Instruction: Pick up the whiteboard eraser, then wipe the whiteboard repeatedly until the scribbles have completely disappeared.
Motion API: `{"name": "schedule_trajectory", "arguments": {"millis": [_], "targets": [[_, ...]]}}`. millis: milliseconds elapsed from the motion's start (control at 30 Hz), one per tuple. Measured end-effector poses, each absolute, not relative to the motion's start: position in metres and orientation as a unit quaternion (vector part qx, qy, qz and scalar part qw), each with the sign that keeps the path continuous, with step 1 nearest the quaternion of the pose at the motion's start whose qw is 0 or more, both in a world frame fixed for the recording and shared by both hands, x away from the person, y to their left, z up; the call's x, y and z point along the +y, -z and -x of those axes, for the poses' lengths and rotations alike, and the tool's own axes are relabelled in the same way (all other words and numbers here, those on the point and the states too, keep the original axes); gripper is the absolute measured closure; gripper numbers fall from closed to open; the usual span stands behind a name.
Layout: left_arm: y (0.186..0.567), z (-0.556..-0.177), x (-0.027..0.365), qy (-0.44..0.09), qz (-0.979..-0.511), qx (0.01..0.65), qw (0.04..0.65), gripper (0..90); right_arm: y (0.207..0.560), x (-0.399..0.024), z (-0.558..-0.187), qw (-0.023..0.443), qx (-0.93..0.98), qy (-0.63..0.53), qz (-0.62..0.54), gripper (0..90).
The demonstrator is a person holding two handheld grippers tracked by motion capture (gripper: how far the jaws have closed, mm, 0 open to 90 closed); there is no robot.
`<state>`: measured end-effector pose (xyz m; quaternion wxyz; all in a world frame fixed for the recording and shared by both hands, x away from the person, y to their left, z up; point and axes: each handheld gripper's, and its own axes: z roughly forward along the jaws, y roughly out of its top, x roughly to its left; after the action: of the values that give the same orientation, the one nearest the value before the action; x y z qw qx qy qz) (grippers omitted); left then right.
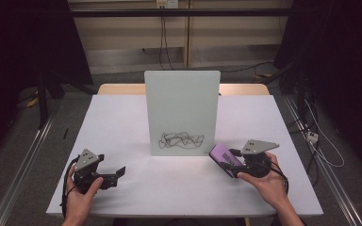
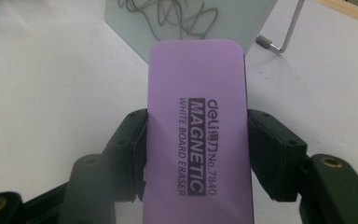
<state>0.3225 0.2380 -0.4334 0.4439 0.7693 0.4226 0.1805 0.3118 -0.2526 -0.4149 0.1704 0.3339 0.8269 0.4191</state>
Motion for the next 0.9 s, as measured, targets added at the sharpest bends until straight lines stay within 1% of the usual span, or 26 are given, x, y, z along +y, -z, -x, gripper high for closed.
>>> {"name": "schedule_trajectory", "arguments": {"millis": [200,400,700,900], "targets": [[0.436,-0.326,0.237,-0.173,-0.771,0.426,0.441,4.4,0.412,-0.25,-0.312,0.173,0.814,-0.439,-0.338,41.7],[0.435,-0.325,0.237,-0.179,-0.77,0.422,0.443,4.4,0.413,-0.245,-0.31,0.186,0.815,-0.44,-0.329,41.6],[0.435,-0.32,0.233,-0.188,-0.774,0.419,0.437,5.0,0.411,-0.241,-0.309,0.191,0.811,-0.449,-0.322,41.7],[0.436,-0.323,0.233,-0.179,-0.775,0.418,0.438,5.0,0.408,-0.236,-0.313,0.202,0.807,-0.454,-0.319,41.6]]}}
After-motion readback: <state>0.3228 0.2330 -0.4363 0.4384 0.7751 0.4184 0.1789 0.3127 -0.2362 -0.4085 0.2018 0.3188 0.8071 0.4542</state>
